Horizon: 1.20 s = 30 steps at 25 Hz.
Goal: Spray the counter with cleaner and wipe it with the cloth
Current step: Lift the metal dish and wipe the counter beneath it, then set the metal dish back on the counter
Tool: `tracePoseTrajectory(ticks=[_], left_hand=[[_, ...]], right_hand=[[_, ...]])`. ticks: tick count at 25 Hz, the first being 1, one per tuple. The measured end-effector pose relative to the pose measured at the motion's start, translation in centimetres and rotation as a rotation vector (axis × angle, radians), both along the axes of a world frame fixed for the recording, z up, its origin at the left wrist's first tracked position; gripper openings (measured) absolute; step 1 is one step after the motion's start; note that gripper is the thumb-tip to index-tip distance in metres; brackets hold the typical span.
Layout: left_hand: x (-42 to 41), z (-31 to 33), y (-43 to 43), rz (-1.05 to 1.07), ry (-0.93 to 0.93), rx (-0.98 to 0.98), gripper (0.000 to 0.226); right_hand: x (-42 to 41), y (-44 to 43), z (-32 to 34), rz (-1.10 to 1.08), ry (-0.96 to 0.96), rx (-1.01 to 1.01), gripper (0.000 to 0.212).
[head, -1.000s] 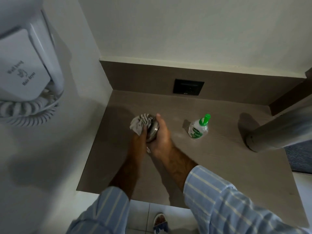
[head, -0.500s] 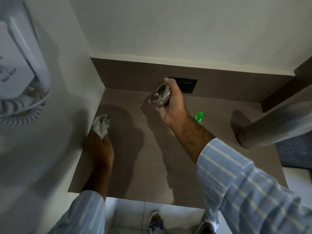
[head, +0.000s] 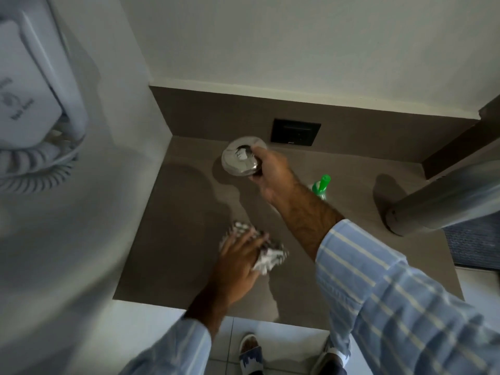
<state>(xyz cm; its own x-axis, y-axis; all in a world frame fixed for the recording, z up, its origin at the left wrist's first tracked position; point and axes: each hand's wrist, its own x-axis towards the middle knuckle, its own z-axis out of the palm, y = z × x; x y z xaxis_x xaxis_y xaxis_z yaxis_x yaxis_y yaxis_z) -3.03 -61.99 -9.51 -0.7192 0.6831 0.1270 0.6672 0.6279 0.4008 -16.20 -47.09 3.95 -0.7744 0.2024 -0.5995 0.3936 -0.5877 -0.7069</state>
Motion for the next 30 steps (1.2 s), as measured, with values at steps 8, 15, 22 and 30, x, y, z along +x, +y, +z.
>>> tracePoseTrajectory(ticks=[8,15,22,30], left_hand=[[-2.9,3.2,-7.2,1.248,-0.645,0.826,0.048],[-5.1,7.8,-5.6,1.160,-0.816,1.277,0.063],[-7.6,20.9,3.2,0.710,-1.044,1.713,0.047],[-7.4,37.7,18.6,0.256,-0.865,1.211,0.035]], right_hand=[[1.2,-1.9,-9.2,0.308,-0.183,0.457,0.018],[2.7,-3.2,-8.1,0.560,-0.115,1.174,0.060],[5.0,1.1,8.5,0.472,0.248,0.359,0.047],[12.7,22.6,29.7,-0.025,0.414,0.575,0.014]])
